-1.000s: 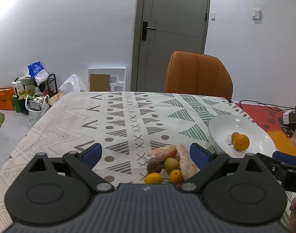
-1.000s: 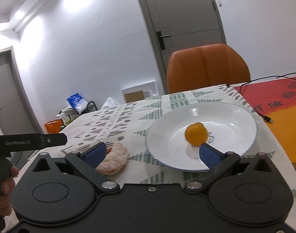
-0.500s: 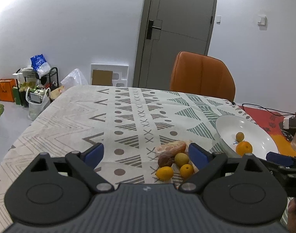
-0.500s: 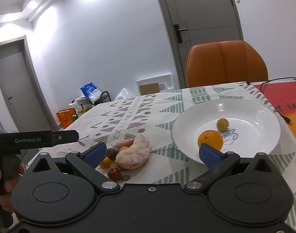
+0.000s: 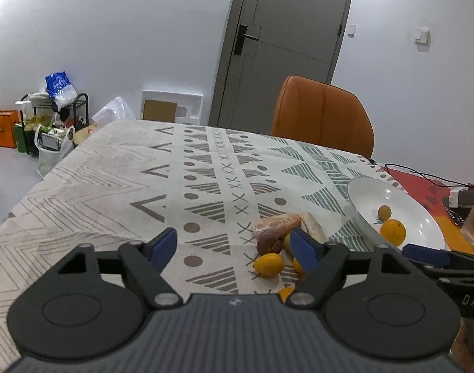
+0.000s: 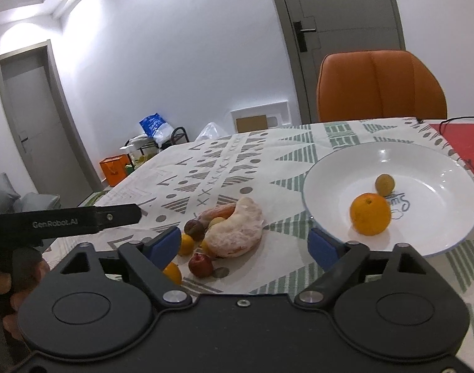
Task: Organize fruits
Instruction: 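Move both open tools back to the fruit pile beside the plate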
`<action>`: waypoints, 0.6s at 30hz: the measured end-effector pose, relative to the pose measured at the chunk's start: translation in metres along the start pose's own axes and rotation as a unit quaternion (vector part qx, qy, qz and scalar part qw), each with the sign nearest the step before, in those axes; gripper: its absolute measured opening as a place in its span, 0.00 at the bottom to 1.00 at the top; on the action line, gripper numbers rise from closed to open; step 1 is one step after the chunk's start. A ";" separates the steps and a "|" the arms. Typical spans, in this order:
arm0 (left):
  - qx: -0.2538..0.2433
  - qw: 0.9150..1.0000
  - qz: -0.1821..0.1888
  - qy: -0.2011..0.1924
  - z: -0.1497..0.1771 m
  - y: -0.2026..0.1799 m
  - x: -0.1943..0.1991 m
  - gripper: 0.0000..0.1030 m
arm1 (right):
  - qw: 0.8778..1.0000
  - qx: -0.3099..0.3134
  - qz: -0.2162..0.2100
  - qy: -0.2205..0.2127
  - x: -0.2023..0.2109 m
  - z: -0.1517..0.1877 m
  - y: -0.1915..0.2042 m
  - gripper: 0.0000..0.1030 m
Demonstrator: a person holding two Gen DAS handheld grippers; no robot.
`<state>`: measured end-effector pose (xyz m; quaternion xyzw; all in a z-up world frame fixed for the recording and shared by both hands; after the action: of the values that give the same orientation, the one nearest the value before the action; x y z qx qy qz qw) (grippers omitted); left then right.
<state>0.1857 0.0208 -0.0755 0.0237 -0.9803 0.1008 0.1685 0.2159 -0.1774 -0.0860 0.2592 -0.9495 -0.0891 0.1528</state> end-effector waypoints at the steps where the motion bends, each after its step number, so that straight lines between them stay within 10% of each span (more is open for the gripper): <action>1: 0.005 1.000 0.003 0.003 0.001 0.001 -0.002 0.71 | 1.000 0.000 -0.001 0.002 -0.002 0.000 0.000 0.81; 18: 0.037 0.997 0.040 0.053 0.017 -0.008 -0.033 0.51 | 0.999 -0.015 -0.005 0.041 -0.030 0.009 0.001 0.66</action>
<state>0.2118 0.0095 -0.1007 -0.0142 -0.9656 0.1451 0.2153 0.2370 -0.1602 -0.1015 0.2650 -0.9398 -0.0930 0.1947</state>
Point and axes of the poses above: each gripper's, at about its wrist camera, not at the fingertips, and x roughly against the way its jaws point, y to its left, z to its underside, the point moved 9 cm from there along -x, roughly the way its jaws point, and after that the axes turned 12 degrees about -y, right-handed, at the moved point
